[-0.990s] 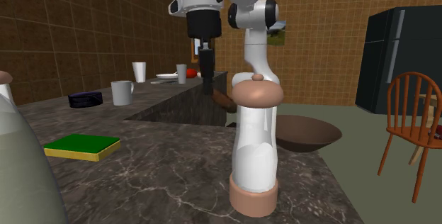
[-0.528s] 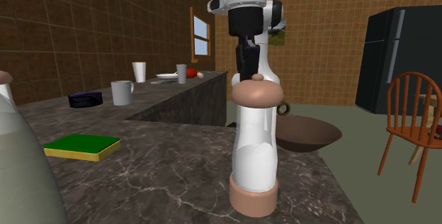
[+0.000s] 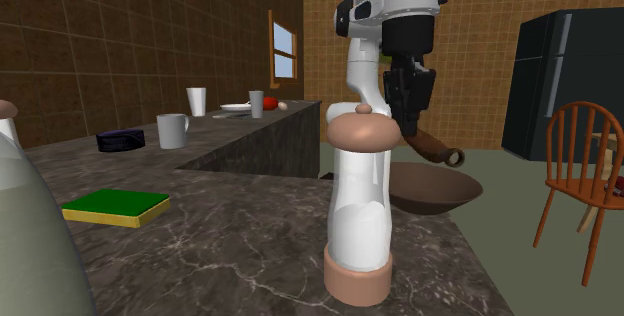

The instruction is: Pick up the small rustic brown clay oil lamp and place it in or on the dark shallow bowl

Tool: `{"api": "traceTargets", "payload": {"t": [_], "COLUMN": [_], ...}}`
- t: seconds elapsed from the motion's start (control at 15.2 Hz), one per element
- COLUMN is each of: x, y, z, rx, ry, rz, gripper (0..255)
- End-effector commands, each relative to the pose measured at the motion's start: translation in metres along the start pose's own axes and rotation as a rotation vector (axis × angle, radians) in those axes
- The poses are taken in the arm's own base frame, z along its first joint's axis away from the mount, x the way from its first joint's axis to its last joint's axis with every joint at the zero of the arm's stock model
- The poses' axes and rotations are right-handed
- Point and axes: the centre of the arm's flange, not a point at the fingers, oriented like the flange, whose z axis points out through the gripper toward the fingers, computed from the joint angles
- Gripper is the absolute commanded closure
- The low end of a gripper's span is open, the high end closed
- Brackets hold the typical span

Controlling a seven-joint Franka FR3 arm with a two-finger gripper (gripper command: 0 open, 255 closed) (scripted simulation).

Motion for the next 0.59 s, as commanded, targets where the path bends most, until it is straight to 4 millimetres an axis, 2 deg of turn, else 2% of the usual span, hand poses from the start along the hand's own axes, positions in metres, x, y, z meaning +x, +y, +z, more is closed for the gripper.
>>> {"api": "traceTargets", "payload": {"t": [0.0,0.53], "x": [-0.002,0.000], "y": [0.000,-0.001], "z": [0.008,0.050], "rx": [0.000,0.000], "ry": [0.000,0.000], "rz": [0.001,0.001], "gripper": [255,255]}}
